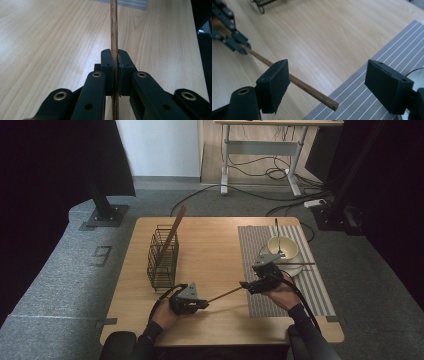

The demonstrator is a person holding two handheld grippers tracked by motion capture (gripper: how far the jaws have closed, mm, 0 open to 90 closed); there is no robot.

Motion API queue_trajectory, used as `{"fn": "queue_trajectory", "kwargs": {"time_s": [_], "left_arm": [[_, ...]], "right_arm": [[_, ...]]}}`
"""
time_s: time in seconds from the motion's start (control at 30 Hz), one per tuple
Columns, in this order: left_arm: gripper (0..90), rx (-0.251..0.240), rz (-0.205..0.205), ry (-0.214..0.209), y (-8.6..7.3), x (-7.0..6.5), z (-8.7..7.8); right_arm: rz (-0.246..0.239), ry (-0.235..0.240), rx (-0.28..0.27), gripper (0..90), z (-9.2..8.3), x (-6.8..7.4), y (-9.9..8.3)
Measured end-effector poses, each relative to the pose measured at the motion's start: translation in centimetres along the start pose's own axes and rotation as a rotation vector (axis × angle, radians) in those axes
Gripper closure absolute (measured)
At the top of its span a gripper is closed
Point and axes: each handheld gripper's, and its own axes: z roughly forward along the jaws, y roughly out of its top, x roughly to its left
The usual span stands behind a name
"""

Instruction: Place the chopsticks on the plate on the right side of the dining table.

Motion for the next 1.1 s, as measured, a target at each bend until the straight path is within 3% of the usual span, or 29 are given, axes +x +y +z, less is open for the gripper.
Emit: {"fn": "queue_trajectory", "kwargs": {"time_s": [0.17, 0.4, 0.73, 1.1], "left_arm": [[84.8, 0.026, 0.005, -0.018, 0.0, -0.1, 0.3], [84.8, 0.033, 0.013, -0.039, 0.0, -0.1, 0.3], [84.7, 0.047, 0.032, -0.061, 0.1, -0.3, 0.3], [84.7, 0.074, 0.055, -0.067, 0.2, -0.4, 0.5]], "right_arm": [[-0.021, 0.042, 0.04, 19.6, 0.4, 0.6, -0.5], [-0.086, 0.111, 0.096, 19.3, 1.2, 1.7, -0.8], [-0.184, 0.137, 0.185, 44.2, 2.4, 2.8, -1.1], [-0.275, 0.142, 0.24, 60.3, 3.2, 3.7, -1.4]]}}
